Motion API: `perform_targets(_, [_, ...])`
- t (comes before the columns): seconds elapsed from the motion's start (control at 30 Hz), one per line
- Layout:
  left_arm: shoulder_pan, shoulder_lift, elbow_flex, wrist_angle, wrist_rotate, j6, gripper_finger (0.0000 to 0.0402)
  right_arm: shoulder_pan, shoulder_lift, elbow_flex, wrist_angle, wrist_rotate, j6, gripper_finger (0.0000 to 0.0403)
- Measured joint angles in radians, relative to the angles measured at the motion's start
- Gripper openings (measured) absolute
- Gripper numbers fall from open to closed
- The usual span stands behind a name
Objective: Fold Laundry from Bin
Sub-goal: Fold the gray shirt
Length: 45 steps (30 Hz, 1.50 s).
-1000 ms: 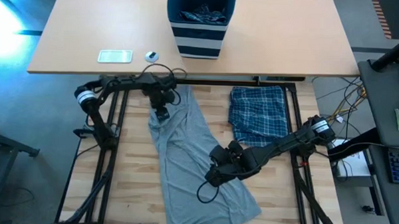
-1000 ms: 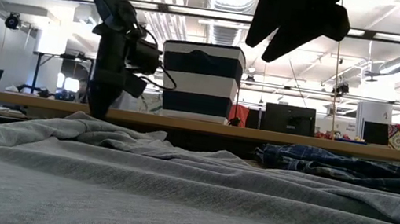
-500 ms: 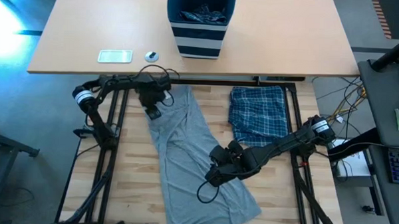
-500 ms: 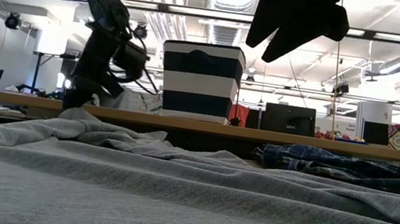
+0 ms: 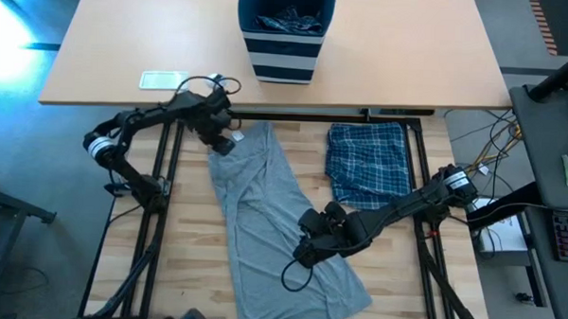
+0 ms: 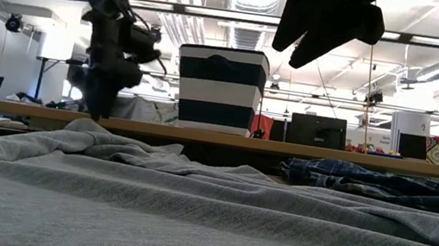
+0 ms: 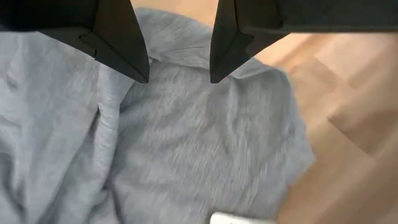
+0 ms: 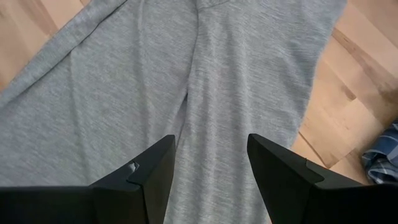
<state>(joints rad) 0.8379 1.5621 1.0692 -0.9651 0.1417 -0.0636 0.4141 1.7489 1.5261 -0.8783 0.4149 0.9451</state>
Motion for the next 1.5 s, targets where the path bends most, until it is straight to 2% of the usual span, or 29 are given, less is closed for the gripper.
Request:
perform_targets(0.2, [-0.082, 0.111, -0.013, 0.000, 0.011, -0.097, 0.0154, 0.000, 0.000, 0.000, 0.000, 0.003, 0.000, 0.0199])
perform_targets(0.4, [-0.094, 0.159, -0.031, -0.018, -0.007, -0.140, 0.0154, 0.000, 0.000, 0.000, 0.000, 0.003, 0.005, 0.0199])
perform_targets(0.47, [-0.086, 0.152, -0.036, -0.060, -0.089, -0.136, 0.0154, 0.000, 0.000, 0.000, 0.000, 0.003, 0.011, 0.0199])
perform_targets(0.6, [-0.029, 0.122, -0.047, -0.104, -0.324, -0.120, 0.0154, 0.004, 0.000, 0.000, 0.000, 0.003, 0.014, 0.0199])
perform_targets(0.73, [0.065, 0.096, -0.051, -0.101, -0.391, -0.124, 0.0154, 0.016, 0.000, 0.000, -0.002, 0.003, 0.032, 0.0199])
perform_targets(0.8, [0.104, 0.077, -0.050, -0.101, -0.389, -0.133, 0.0154, 0.024, 0.000, 0.000, -0.003, 0.002, 0.034, 0.0199])
perform_targets(0.87, [0.118, 0.046, -0.051, -0.090, -0.343, -0.139, 0.0154, 0.030, 0.000, 0.000, -0.003, 0.002, 0.034, 0.0199])
perform_targets(1.0, [0.080, -0.024, -0.081, 0.015, -0.073, -0.147, 0.0154, 0.033, 0.000, 0.000, -0.006, 0.003, 0.032, 0.0199])
perform_targets(1.1, [0.022, -0.050, -0.107, 0.060, 0.044, -0.174, 0.0154, 0.031, 0.001, 0.000, -0.006, 0.003, 0.027, 0.0199])
perform_targets(1.23, [-0.055, -0.041, -0.174, 0.087, 0.051, -0.160, 0.0154, 0.031, 0.001, 0.000, -0.006, 0.004, 0.026, 0.0199])
perform_targets(1.33, [-0.065, -0.021, -0.234, 0.146, 0.044, -0.177, 0.0154, 0.031, 0.002, 0.000, -0.006, 0.004, 0.024, 0.0199])
perform_targets(1.4, [-0.054, -0.015, -0.248, 0.160, -0.007, -0.190, 0.0154, 0.031, 0.002, 0.000, -0.006, 0.003, 0.024, 0.0199])
perform_targets(1.5, [-0.019, -0.033, -0.234, 0.146, -0.159, -0.158, 0.0154, 0.031, 0.002, 0.000, -0.006, -0.001, 0.024, 0.0199])
